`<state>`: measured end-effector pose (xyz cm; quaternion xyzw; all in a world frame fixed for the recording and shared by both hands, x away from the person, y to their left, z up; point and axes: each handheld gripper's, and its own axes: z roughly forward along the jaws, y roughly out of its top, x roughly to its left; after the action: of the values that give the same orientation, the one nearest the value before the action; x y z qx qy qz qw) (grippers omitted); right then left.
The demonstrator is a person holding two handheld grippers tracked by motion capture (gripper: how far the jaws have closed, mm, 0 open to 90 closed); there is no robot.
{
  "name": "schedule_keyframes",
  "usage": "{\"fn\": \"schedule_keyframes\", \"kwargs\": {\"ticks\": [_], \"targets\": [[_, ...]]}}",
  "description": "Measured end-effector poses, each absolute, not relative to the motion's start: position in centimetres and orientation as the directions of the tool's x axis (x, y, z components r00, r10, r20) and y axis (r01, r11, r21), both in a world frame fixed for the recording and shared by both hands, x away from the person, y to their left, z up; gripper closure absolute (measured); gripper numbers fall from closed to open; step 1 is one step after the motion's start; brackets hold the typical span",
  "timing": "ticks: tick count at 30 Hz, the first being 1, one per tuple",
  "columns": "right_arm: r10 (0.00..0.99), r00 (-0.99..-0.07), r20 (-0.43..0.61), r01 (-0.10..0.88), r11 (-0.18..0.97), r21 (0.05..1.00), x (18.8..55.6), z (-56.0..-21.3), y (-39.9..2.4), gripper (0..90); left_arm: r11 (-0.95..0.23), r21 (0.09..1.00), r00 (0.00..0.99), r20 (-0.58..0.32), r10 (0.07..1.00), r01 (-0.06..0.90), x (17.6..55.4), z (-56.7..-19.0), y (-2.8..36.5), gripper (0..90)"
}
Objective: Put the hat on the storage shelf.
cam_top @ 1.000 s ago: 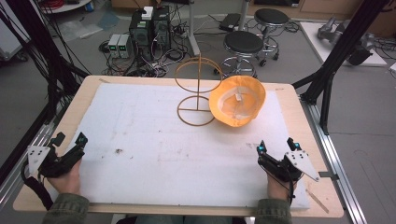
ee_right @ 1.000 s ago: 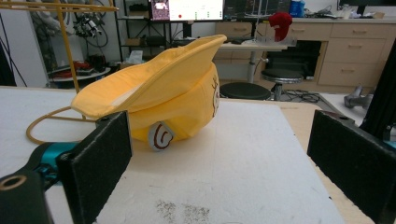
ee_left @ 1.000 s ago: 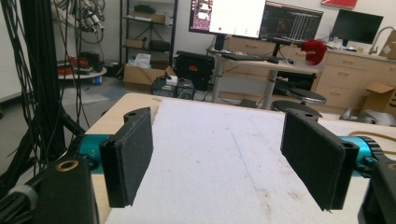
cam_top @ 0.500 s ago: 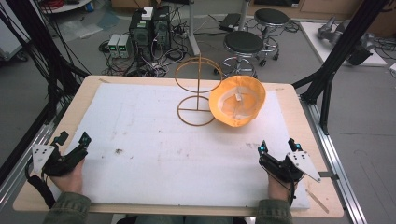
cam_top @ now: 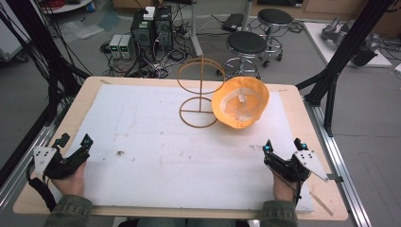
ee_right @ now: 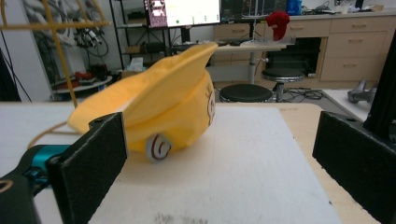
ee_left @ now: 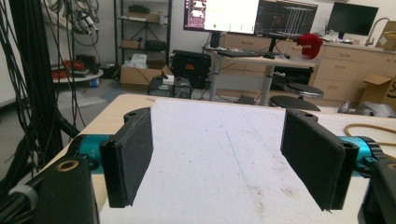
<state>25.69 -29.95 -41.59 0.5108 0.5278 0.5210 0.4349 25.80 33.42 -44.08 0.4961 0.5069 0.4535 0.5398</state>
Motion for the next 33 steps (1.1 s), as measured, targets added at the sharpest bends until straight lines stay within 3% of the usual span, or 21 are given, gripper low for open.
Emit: {"fn": "schedule_keyframes", "kwargs": {"ticks": [8, 22, 33], "targets": [[0.996, -0.09, 0.015, 0.051, -0.01, 0.999, 27.9, -38.7, -29.8, 2.0, 0.091, 0.996, 0.077, -0.092, 0.993, 0.016, 25.8, -44.1, 33.3, 25.9], [0.996, -0.092, 0.003, 0.041, 0.001, 0.999, 31.9, -35.2, -29.7, 2.0, 0.093, 0.996, 0.073, -0.094, 0.993, 0.017, 25.9, -44.2, 33.2, 25.9], [0.992, -0.115, -0.053, 0.061, 0.061, 0.996, 35.5, -33.7, -27.8, 2.6, 0.097, 0.995, 0.057, -0.097, 0.994, 0.013, 26.1, -44.3, 33.3, 25.9]]}}
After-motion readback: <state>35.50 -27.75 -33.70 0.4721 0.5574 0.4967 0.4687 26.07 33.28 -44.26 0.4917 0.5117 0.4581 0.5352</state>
